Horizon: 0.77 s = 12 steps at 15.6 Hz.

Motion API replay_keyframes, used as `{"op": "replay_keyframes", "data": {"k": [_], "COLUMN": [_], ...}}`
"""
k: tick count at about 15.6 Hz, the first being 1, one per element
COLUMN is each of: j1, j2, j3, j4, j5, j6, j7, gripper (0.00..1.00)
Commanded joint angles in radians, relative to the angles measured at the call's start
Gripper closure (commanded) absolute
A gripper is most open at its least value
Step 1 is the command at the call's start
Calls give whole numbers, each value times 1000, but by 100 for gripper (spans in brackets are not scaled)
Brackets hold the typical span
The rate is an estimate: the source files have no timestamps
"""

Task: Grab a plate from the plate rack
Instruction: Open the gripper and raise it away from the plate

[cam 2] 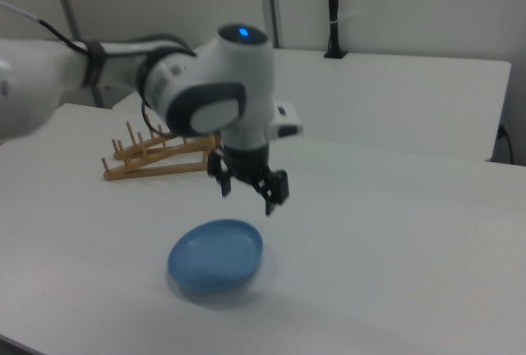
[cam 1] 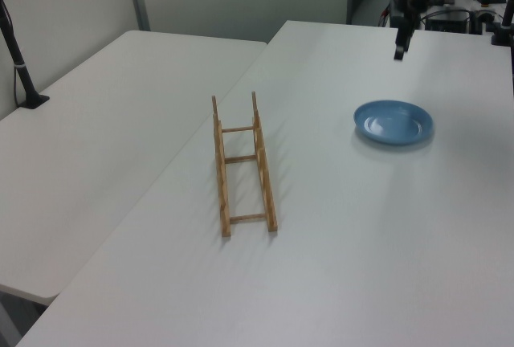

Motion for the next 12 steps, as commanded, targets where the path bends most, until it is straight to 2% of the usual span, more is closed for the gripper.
{"op": "replay_keyframes", "data": {"k": [1, 2, 4, 7, 10, 12], "j1": [94, 134, 229, 386, 434, 441], "j2": [-99, -108, -125, -136, -127, -116], "j3": [-31, -54, -139, -264, -267, -243], "j4": [30, 47, 102, 187, 234, 241], "j5": [8, 2, -16, -91, -175, -243], "j6": [-31, -46, -106, -192, -228, -226], "j7": [332, 373, 432, 435, 386, 372], "gripper": [0, 0, 0, 0, 0, 0]}}
